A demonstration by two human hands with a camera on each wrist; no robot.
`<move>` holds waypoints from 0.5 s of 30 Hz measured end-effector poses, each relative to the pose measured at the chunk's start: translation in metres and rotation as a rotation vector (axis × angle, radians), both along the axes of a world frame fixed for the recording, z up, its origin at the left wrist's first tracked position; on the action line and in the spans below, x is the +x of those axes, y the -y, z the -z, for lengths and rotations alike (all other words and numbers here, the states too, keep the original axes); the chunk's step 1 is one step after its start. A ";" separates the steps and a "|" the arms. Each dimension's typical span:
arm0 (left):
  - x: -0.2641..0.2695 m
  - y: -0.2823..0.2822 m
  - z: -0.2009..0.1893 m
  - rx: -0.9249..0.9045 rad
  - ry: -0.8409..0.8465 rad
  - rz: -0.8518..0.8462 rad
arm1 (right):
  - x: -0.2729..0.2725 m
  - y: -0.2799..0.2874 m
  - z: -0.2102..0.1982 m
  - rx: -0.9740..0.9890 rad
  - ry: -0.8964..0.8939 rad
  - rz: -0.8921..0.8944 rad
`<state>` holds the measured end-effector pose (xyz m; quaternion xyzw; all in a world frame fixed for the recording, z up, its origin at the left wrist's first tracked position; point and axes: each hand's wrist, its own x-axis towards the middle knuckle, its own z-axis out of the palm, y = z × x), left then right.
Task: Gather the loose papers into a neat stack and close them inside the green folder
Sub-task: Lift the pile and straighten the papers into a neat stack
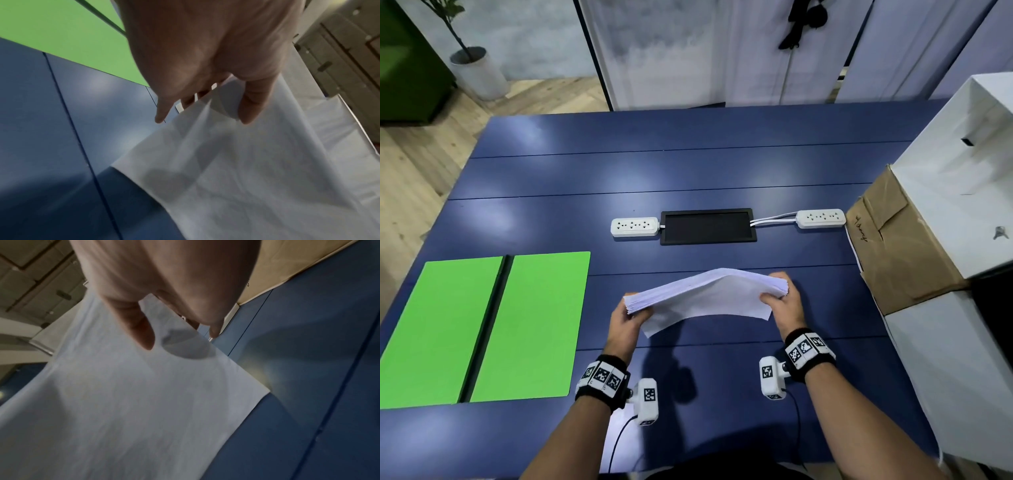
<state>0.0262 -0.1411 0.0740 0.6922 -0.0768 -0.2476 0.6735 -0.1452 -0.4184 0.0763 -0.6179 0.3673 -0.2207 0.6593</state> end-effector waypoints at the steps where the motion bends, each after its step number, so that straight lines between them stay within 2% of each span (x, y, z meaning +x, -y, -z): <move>1: -0.002 0.001 -0.001 -0.002 0.008 0.005 | -0.002 0.000 0.001 0.023 0.013 -0.002; 6: -0.010 0.007 -0.003 -0.015 0.004 0.023 | -0.002 -0.005 -0.004 0.099 0.100 0.043; 11: -0.013 0.008 0.001 -0.020 0.019 -0.019 | 0.008 -0.010 -0.008 0.088 0.054 0.196; 15: -0.020 0.010 -0.004 -0.061 0.047 -0.069 | 0.014 -0.009 -0.007 0.089 0.032 0.254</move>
